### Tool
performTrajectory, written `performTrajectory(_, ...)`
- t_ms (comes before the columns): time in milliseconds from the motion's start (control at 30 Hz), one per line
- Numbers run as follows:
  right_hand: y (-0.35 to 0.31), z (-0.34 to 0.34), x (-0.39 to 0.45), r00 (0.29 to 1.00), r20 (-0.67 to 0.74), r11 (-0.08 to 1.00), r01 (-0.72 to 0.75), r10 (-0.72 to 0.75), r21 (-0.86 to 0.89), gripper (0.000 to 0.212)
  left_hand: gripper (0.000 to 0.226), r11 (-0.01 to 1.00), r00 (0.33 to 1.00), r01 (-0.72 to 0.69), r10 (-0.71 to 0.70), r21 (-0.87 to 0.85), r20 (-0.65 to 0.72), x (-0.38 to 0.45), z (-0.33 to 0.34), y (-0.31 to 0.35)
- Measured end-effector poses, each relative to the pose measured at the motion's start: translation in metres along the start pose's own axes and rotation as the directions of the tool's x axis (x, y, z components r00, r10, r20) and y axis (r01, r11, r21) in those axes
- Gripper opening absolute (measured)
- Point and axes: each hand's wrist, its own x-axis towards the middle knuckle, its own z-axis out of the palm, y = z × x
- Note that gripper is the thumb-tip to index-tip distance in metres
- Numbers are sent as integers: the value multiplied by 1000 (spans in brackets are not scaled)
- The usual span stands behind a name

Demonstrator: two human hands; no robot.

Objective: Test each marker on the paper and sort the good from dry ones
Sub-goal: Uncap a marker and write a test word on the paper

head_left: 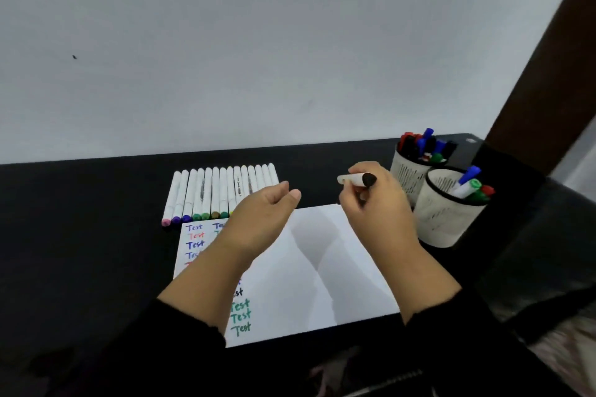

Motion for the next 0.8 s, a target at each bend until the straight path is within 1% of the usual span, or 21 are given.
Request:
performTrajectory(67,10,-16,1,995,-66,992,-65,73,105,13,48,997,997,-30,25,75,68,10,19,2)
performTrajectory(167,25,-45,-2,986,-152,988,-49,71,147,11,50,965,989,-54,17,257,148,25,55,0)
performTrajectory(200,29,-53,-2,982,-170,986,-53,81,160,14,50,944,988,-50,-1,327,156,29,66,-4)
performTrajectory(267,36,-70,-3,974,-197,984,-82,113,159,24,53,878,986,-59,-22,475,163,34,84,-13)
performTrajectory(333,46,-82,-3,967,-213,987,-118,140,113,18,57,784,982,-100,-20,612,186,39,95,-25)
performTrajectory(400,55,-89,-3,961,-226,985,-142,161,100,10,60,713,979,-117,-33,691,201,40,100,-36)
performTrajectory(467,67,-93,-2,955,-228,981,-173,188,82,7,61,668,978,-137,-27,731,208,39,103,-44)
performTrajectory(533,78,-94,0,951,-208,974,-225,227,32,2,61,643,980,-160,10,749,201,37,105,-49)
performTrajectory(600,87,-92,3,945,-180,960,-280,273,-20,12,61,634,982,-162,25,756,190,36,106,-51)
performTrajectory(667,91,-90,8,939,-160,947,-317,305,-53,18,62,634,982,-157,22,758,185,37,107,-51)
performTrajectory(800,92,-90,20,937,-106,926,-345,331,-154,16,61,640,983,-153,20,753,183,38,106,-52)
